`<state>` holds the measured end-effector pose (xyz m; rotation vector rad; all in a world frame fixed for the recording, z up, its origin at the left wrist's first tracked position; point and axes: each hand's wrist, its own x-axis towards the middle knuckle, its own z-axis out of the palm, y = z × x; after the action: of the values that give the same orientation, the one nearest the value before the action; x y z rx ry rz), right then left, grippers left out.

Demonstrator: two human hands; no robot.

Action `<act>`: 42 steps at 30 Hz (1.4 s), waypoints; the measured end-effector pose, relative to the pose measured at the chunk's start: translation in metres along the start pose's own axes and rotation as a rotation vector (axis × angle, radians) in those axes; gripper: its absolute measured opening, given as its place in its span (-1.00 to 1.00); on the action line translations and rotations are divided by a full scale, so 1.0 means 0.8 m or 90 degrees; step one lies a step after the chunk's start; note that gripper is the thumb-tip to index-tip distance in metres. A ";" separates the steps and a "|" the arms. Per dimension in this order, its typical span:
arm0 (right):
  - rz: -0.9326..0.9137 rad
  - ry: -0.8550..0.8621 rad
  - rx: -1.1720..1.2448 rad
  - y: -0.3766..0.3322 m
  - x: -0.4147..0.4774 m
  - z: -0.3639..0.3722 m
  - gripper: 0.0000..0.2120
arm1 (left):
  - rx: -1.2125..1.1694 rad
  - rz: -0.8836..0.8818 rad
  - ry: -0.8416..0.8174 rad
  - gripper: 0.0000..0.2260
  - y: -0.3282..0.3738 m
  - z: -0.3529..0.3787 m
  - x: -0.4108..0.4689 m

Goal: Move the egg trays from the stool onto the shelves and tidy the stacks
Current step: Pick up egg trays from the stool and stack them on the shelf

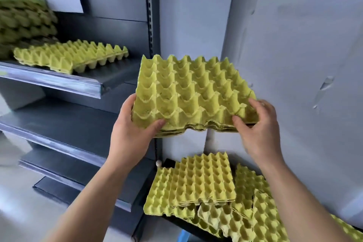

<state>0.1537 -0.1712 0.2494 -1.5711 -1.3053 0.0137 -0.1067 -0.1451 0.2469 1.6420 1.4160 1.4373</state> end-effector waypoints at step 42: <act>-0.124 0.043 -0.099 -0.393 0.101 0.490 -0.48 | -0.003 0.038 -0.094 -0.29 -0.230 -0.429 0.504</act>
<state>-0.2622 0.1092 0.3340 -1.5533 -1.4281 -0.2659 -0.5373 0.2030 0.3325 1.7616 1.2915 1.3207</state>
